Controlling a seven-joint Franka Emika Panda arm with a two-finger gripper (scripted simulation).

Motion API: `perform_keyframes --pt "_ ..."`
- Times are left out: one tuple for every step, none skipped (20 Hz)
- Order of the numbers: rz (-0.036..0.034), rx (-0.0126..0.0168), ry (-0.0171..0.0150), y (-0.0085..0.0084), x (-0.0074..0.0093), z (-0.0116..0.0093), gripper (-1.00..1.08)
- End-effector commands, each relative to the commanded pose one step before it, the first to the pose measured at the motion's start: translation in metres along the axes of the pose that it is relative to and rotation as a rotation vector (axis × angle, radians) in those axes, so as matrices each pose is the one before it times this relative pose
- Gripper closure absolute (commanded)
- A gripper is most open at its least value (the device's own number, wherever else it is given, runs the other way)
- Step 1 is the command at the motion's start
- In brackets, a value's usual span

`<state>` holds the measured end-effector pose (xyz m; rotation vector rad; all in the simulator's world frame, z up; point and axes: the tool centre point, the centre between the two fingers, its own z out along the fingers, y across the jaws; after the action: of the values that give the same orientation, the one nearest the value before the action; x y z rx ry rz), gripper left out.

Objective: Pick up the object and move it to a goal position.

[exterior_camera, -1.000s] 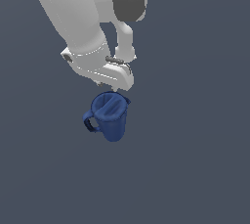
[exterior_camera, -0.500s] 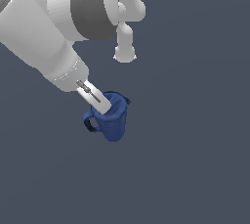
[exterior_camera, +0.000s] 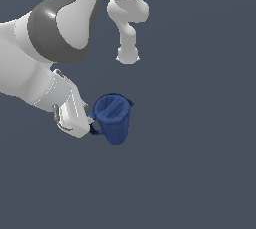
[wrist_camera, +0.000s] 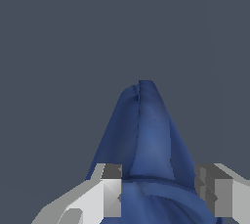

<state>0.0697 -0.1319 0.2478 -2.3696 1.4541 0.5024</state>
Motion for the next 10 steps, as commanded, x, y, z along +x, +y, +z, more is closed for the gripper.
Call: perform_keyframes --pt "0.06161 0.01412 -0.03174 -0.00006 0.01158 0.00244 -0.20" --pt "0.02120 0.00451 -0.01118 -0.00005 0.00406 0.00086 -0.20" --pt "0.01969 0.00406 -0.01055 -0.00006 0.00377 0.00080 -0.20" --pt "0.01824 0.00364 -0.00990 -0.00006 0.00350 0.00075 -0.20" --pt "0.01683 0.00325 -0.00926 -0.00005 0.00324 0.00069 -0.20" --pt "0.01542 0.00288 -0.00859 -0.00005 0.00296 0.00064 -0.20" --pt "0.01409 0.00255 -0.00793 -0.00004 0.00272 0.00059 -0.20" --pt "0.01276 0.00224 -0.00725 -0.00004 0.00245 0.00054 -0.20" --pt "0.01146 0.00195 -0.00657 -0.00003 0.00220 0.00048 -0.20" --pt "0.01018 0.00169 -0.00588 -0.00002 0.00196 0.00043 -0.20"
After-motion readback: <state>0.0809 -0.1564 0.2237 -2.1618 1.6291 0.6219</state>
